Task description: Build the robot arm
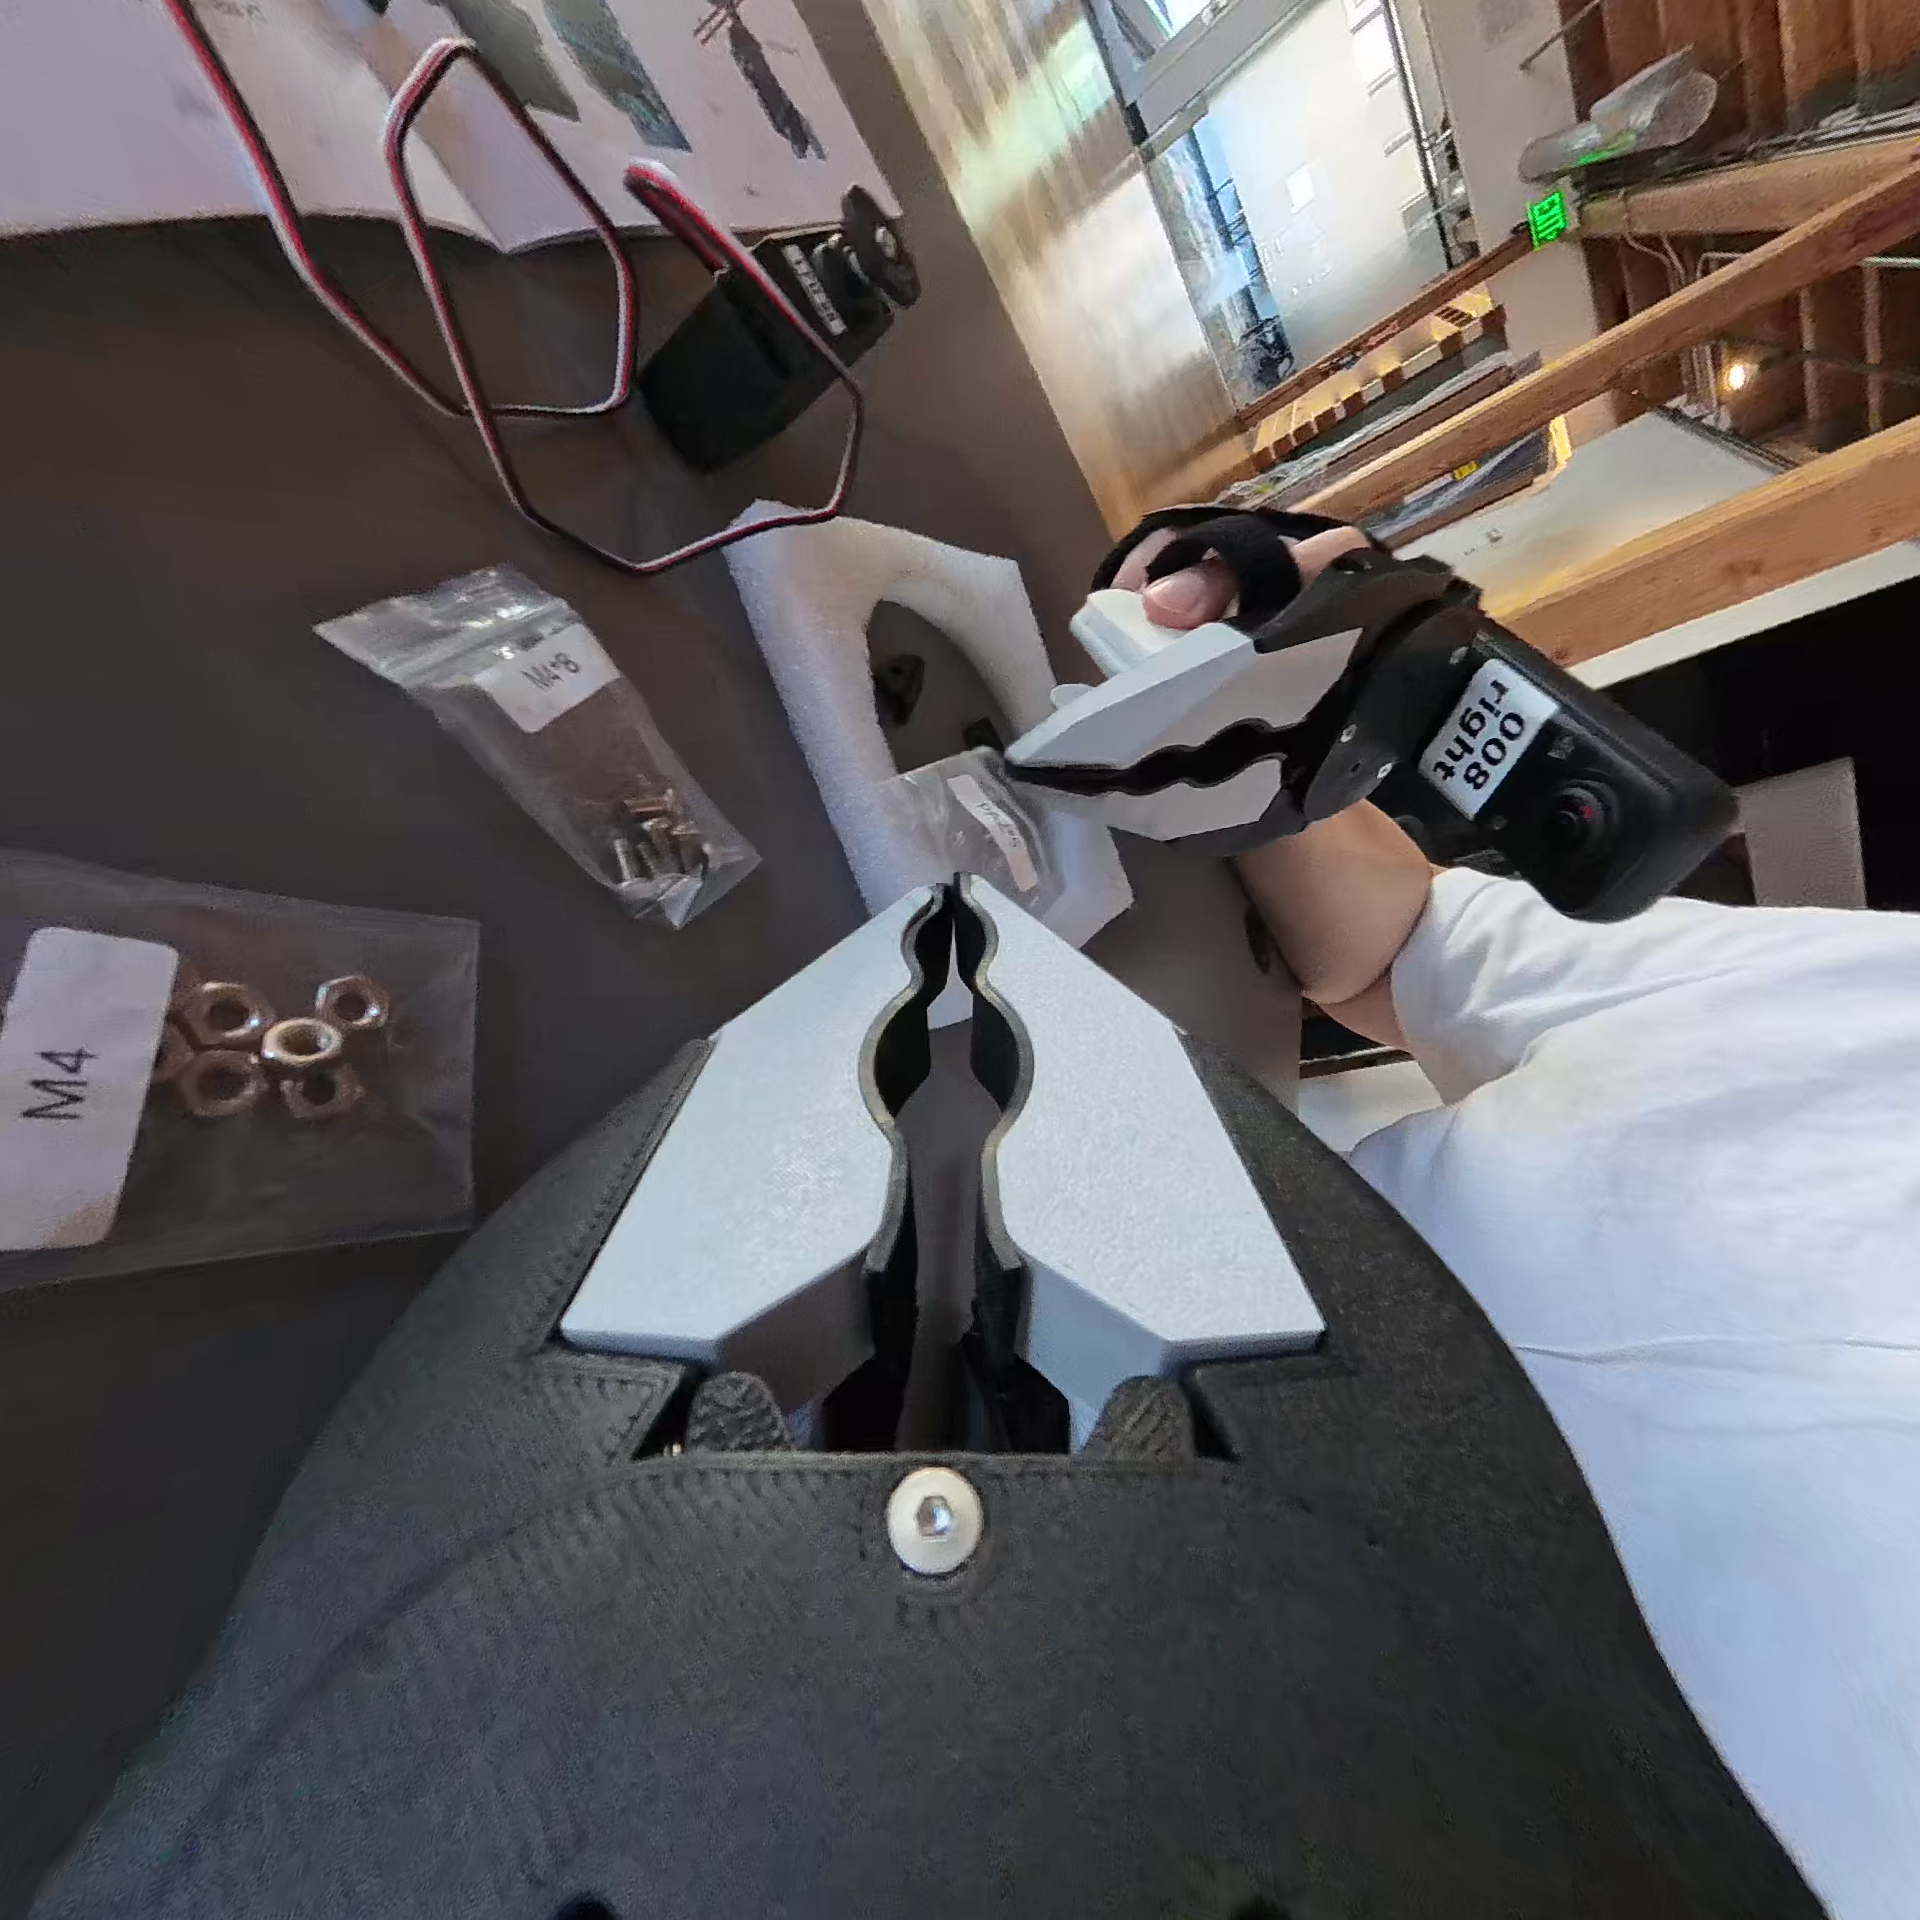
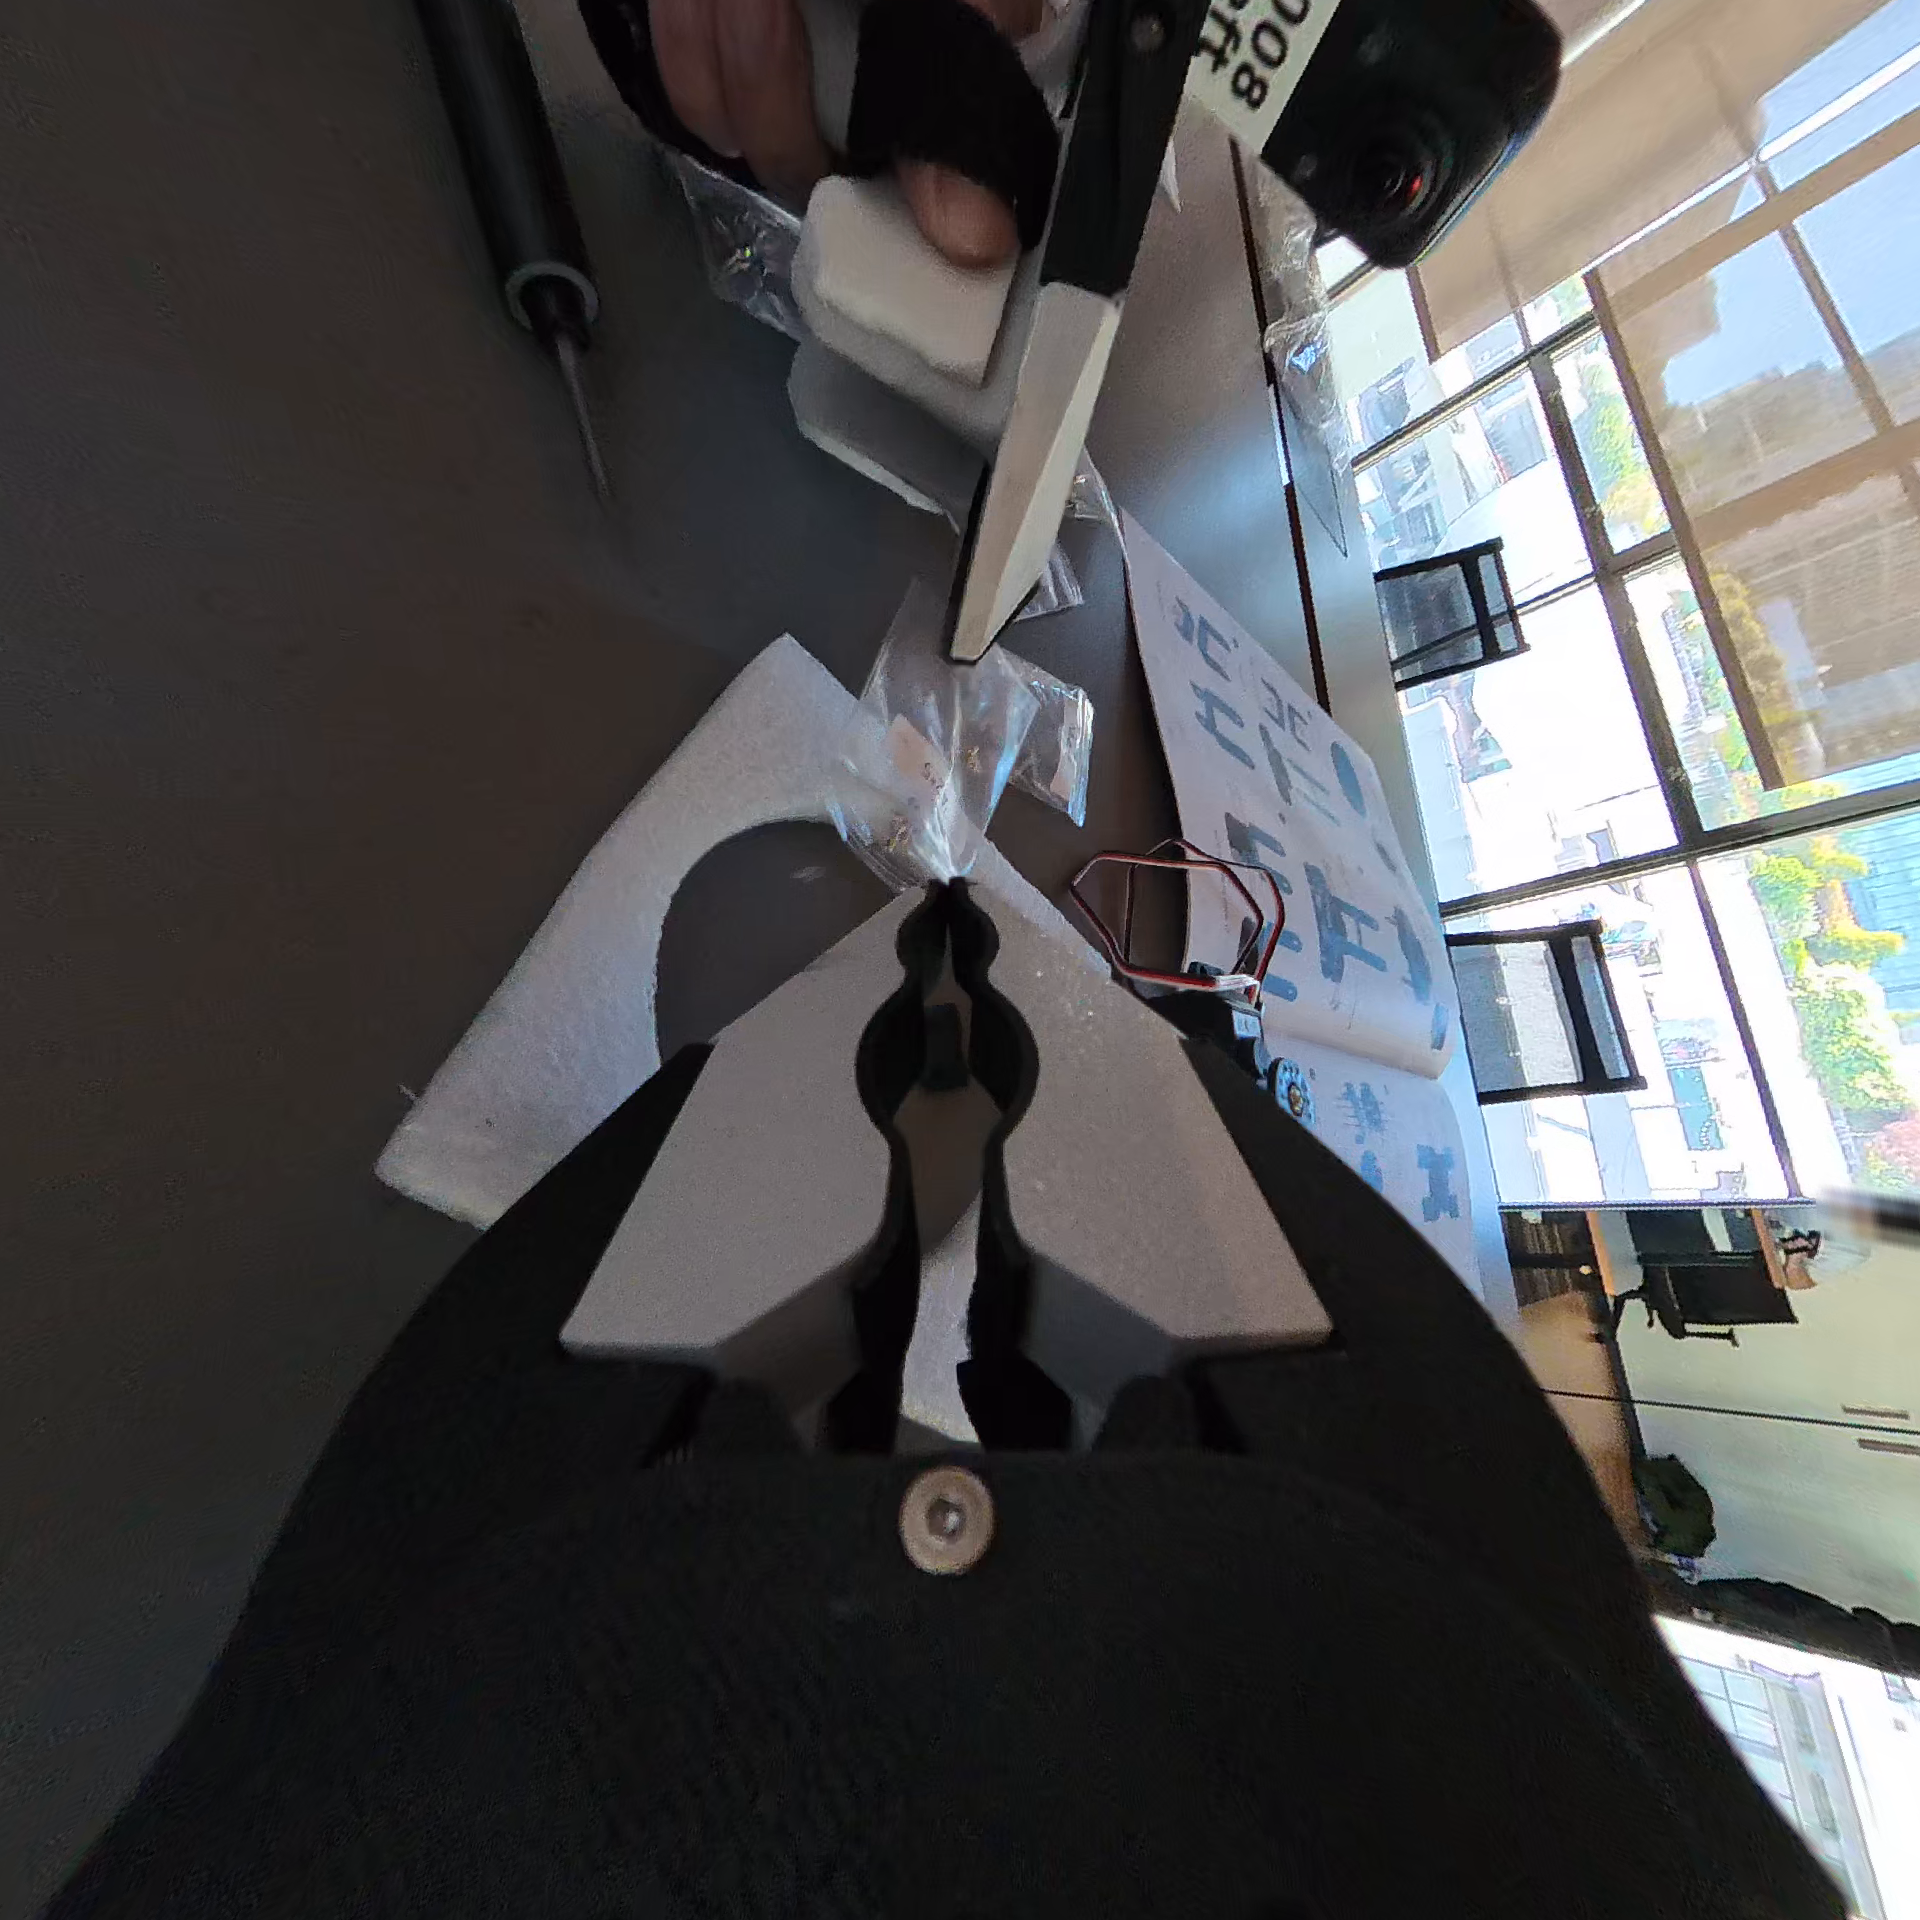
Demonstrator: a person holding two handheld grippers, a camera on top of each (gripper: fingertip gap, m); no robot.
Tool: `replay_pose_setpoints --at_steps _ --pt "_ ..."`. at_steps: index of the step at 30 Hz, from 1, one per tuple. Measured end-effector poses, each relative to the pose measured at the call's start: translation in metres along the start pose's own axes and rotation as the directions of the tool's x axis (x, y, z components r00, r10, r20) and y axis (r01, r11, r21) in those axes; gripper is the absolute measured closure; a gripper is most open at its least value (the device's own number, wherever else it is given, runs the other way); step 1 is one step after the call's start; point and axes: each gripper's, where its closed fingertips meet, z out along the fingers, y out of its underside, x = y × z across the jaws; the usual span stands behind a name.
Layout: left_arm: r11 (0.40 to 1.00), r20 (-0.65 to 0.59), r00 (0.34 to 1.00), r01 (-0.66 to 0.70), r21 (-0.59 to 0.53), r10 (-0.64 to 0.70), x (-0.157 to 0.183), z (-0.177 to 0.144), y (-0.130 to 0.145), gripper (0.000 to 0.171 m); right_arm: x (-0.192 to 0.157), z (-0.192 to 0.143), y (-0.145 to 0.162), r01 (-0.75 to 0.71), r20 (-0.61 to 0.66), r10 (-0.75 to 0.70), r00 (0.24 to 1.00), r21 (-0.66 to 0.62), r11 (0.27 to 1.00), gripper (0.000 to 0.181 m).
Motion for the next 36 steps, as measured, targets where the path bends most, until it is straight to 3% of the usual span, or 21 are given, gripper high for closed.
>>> replay_pose_setpoints --at_steps 10,17,29,36 --pt "0.999 0.031 0.999 0.007 -0.051 -0.006 -0.006 0.006 0.009 0.171 0.002 0.0 0.002 -0.052 0.017 0.052 0.999 0.016 0.999 0.181" --pt "1.0 0.048 0.999 -0.009 -0.012 0.01 -0.004 0.007 0.001 0.171 0.009 -0.003 -0.004 -0.101 0.072 0.099 0.992 0.012 0.995 0.181" --pt "0.999 -0.008 1.0 0.0 0.043 0.0 0.007 0.005 -0.008 0.171 0.032 -0.011 -0.016 -0.094 0.379 0.148 0.914 -0.158 0.983 0.181" --pt "0.999 0.007 1.0 -0.026 0.024 0.026 0.011 -0.011 -0.008 0.15 0.015 -0.018 -0.01 -0.138 0.516 0.318 0.795 -0.357 0.924 0.181"
